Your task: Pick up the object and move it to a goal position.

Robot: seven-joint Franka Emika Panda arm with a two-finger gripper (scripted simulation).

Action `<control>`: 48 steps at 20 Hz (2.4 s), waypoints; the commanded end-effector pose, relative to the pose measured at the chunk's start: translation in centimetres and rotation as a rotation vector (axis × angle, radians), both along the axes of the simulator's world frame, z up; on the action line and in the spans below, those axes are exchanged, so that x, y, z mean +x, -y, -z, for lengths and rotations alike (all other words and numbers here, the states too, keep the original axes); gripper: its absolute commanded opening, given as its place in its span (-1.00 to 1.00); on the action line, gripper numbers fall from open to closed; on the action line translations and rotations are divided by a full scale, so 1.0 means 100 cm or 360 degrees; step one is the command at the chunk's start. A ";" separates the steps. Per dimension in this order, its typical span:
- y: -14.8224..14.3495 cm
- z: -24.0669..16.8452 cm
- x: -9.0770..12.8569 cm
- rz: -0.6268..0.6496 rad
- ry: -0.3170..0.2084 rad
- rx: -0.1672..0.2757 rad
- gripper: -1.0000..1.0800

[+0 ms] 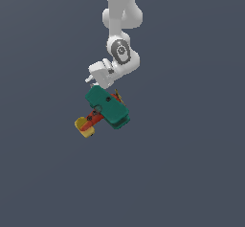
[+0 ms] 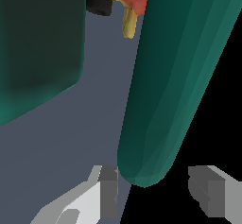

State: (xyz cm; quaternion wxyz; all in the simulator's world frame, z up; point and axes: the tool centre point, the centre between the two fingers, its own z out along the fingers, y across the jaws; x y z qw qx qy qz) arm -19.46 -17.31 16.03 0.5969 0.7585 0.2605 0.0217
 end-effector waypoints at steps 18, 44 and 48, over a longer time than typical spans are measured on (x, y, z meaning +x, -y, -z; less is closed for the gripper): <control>-0.026 -0.005 0.014 -0.0282 0.0162 0.0021 0.23; -0.022 -0.006 0.007 -0.0340 0.0200 0.0008 0.23; -0.027 -0.005 0.010 -0.0386 0.0219 0.0010 0.23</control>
